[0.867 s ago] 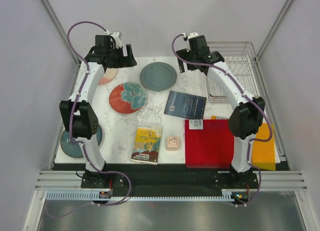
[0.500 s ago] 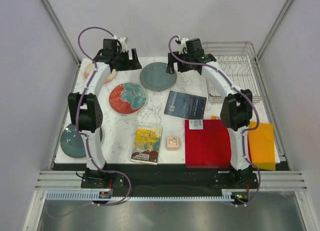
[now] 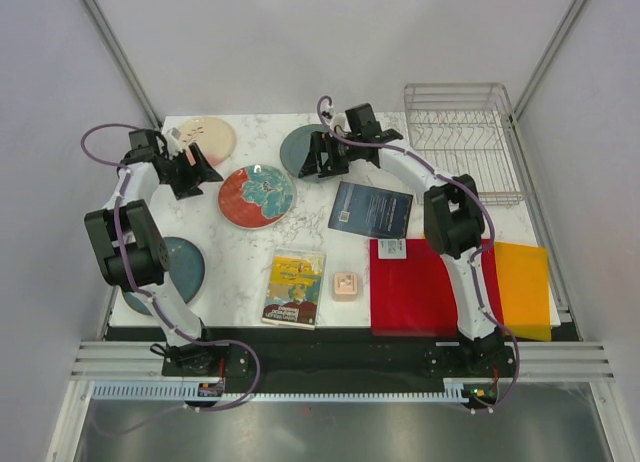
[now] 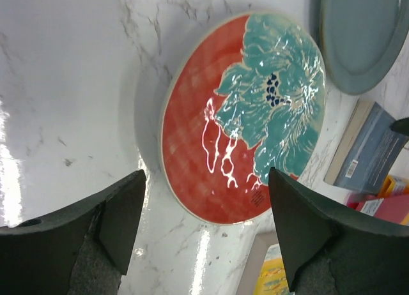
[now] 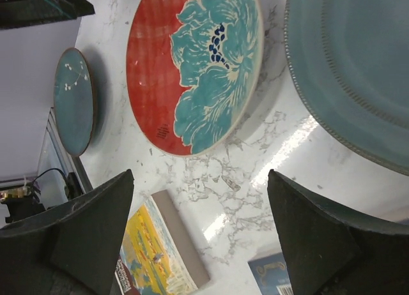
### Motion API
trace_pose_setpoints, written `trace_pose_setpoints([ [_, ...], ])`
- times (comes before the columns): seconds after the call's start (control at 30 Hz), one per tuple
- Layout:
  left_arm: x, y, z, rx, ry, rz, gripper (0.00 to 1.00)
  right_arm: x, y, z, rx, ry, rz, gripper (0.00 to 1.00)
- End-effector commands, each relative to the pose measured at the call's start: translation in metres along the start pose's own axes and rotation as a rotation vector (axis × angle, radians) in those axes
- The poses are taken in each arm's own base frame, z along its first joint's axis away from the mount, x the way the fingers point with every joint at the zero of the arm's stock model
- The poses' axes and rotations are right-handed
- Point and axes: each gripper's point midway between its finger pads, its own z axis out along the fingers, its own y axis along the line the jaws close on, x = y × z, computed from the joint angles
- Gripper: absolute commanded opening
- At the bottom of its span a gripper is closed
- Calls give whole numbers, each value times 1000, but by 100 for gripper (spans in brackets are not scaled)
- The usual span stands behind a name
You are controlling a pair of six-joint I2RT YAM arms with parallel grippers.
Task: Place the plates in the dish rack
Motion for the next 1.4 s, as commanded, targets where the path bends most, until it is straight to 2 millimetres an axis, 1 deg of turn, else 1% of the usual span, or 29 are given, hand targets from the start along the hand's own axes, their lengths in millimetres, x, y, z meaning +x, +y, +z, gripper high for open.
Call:
trace_pose_setpoints([
  [0.0,20,-19,3,79,38,-6,84,13,6,29,-75,26,55,93],
  [0.03,23,-17,6,79,44,-11,84,15,6,32,-75,31,66,94],
  [0.13,28,-4,20,46,64,-46,84,25,2,43,-75,52,79,94],
  [0.17,30,1,26,38,74,-62,84,25,2,44,-79,50,79,94],
  [0.27,27,9,35,30,80,-95,84,33,-5,49,-71,64,102,94],
  [0.43,23,23,40,-32,64,-81,84,40,-9,53,-74,71,113,95],
  [0.5,24,27,47,-29,72,-78,83,44,-12,58,-74,72,141,95],
  [0.53,24,25,50,-6,75,-74,82,42,-12,60,-86,62,140,94],
  [0.57,24,23,53,18,81,-71,79,43,-11,62,-92,61,147,95],
  [0.6,21,19,57,45,83,-62,73,45,-13,66,-92,62,179,95],
  [0.63,26,15,64,84,107,-58,70,43,-12,70,-100,50,183,95],
  [0.67,24,13,66,103,110,-48,63,44,-11,73,-111,50,193,95],
  [0.7,25,11,69,117,117,-41,61,47,-13,78,-115,55,221,94],
  [0.73,29,11,73,133,133,-44,60,49,-9,83,-127,58,219,94],
  [0.77,29,10,74,145,136,-44,57,47,-9,85,-132,55,220,94],
  [0.8,31,7,76,158,142,-42,55,51,-12,90,-130,63,228,93],
  [0.83,34,7,78,171,153,-46,54,53,-10,93,-134,66,232,93],
  [0.93,41,4,82,198,177,-55,53,60,-15,99,-129,76,251,93],
  [0.97,43,3,84,205,182,-56,50,63,-15,101,-128,82,258,93],
  [1.0,45,-1,85,226,191,-54,46,65,-15,102,-128,84,265,93],
  [1.03,47,-3,88,239,202,-50,38,68,-15,103,-126,89,282,93],
  [1.1,50,-11,91,272,214,-39,28,73,-15,107,-131,94,296,93],
  [1.13,51,-14,92,282,219,-34,20,74,-16,107,-128,95,310,92],
  [1.23,56,-21,95,318,239,-29,4,77,-17,113,-129,97,326,92],
  [1.27,58,-21,97,322,244,-31,2,77,-16,114,-129,97,335,92],
  [1.37,64,-25,98,348,263,-39,2,76,-15,118,-132,93,349,90],
])
